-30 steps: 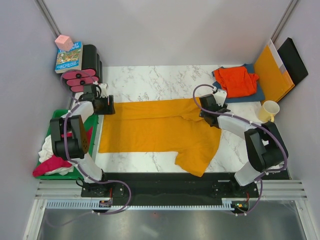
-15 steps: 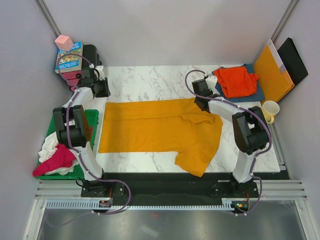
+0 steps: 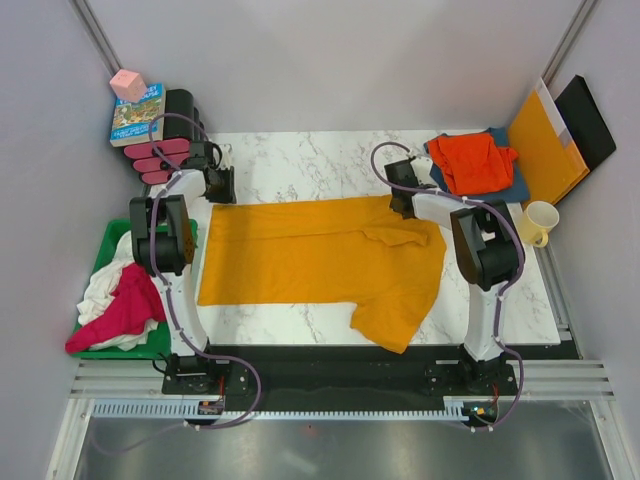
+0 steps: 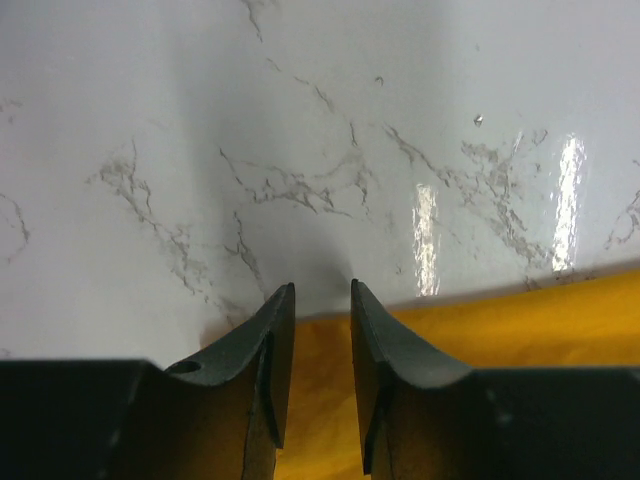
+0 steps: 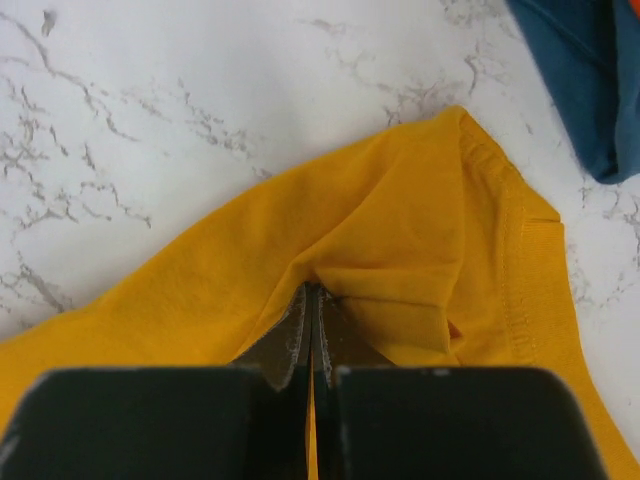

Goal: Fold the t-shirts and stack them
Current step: Fold the tshirt

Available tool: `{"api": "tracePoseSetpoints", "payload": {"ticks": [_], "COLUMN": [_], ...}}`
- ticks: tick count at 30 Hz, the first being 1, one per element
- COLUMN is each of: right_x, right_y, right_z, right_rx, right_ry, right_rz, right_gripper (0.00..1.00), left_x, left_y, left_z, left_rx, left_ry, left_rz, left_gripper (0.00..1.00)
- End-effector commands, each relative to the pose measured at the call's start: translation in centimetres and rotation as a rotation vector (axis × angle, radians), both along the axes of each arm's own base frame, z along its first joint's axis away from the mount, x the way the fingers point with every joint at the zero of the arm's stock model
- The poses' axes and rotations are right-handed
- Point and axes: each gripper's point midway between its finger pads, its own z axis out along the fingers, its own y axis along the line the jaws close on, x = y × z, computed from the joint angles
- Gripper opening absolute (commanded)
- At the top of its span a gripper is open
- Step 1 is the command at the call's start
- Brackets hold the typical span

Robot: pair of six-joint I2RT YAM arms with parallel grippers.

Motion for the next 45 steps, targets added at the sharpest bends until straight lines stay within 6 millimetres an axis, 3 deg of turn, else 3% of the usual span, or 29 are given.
{"api": "tracePoseSetpoints", "payload": {"ticks": [1,3,8,15,17,18,19,20,23,25,26,29,32,33,35,36,38,39,44,45], "right_x": [0.9,1.2,1.0,0.7,1.5,0.8,1.5,1.5,1.9,2.0,2.0,2.0,2.1,1.9,1.8,1.6,1.4,1.2,1.5,1.2], "right_y": [-1.5,-1.7,-1.8,-1.7,-1.1,-1.0,-0.4,-0.2,0.8,1.3,1.6,2.5,3.1,3.1,3.0,3.1,3.2,3.2,3.4,3.3], "right_z": [-0.9,-1.6,-3.1,-4.2,-1.7,-1.8,0.4,1.0,3.1,4.6,5.0,5.4,4.1,3.6,2.1,1.6,0.3,-0.4,-1.4,-2.4], "right_rx": [0.009,0.006,0.007,0.009,0.052,0.063,0.093,0.097,0.111,0.104,0.108,0.122,0.122,0.117,0.115,0.118,0.117,0.117,0.122,0.114], "right_ry": [0.024,0.048,0.102,0.139,0.039,0.03,-0.039,-0.049,-0.078,-0.102,-0.108,-0.106,-0.074,-0.058,-0.029,-0.017,0.011,0.027,0.048,0.083], "right_rz": [-0.047,-0.054,-0.053,-0.053,-0.038,-0.026,-0.014,-0.008,0.013,0.028,0.04,0.081,0.105,0.106,0.101,0.102,0.1,0.097,0.082,0.082], "right_gripper": [0.0,0.0,0.0,0.01,0.09,0.19,0.26,0.35,0.45,0.46,0.46,0.42,0.33,0.32,0.29,0.29,0.28,0.29,0.31,0.31], "left_x": [1.1,1.0,1.8,2.2,2.4,2.0,2.0,1.9,1.1,0.4,0.1,-1.2,-2.4,-2.8,-3.6,-3.9,-4.3,-4.6,-4.3,-4.2], "left_y": [1.1,1.2,1.6,-0.4,-1.0,-1.3,-1.4,-1.6,-1.8,-2.0,-2.0,-3.1,-5.0,-4.8,-7.2,-7.4,-8.1,-8.2,-7.6,-7.3], "left_z": [-0.9,-1.8,-1.3,3.0,5.6,5.8,7.7,8.2,10.3,10.7,11.9,11.9,9.7,8.1,6.1,4.6,3.0,1.6,-0.8,-1.1], "left_rx": [0.049,0.045,0.056,-0.067,-0.09,-0.107,-0.112,-0.118,-0.122,-0.129,-0.13,-0.157,-0.15,-0.13,-0.114,-0.108,-0.103,-0.102,-0.049,-0.036], "left_ry": [0.036,0.077,0.085,0.0,-0.06,-0.061,-0.101,-0.113,-0.148,-0.15,-0.174,-0.163,-0.113,-0.076,-0.03,0.003,0.041,0.074,0.134,0.143], "left_rz": [0.002,0.012,0.028,-0.001,-0.012,-0.017,-0.019,-0.021,-0.019,-0.025,-0.029,-0.057,-0.12,-0.117,-0.179,-0.186,-0.199,-0.201,-0.183,-0.177], "left_gripper": [0.36,0.36,0.35,0.37,0.39,0.4,0.41,0.42,0.43,0.43,0.43,0.43,0.41,0.4,0.4,0.39,0.39,0.38,0.38,0.38]}}
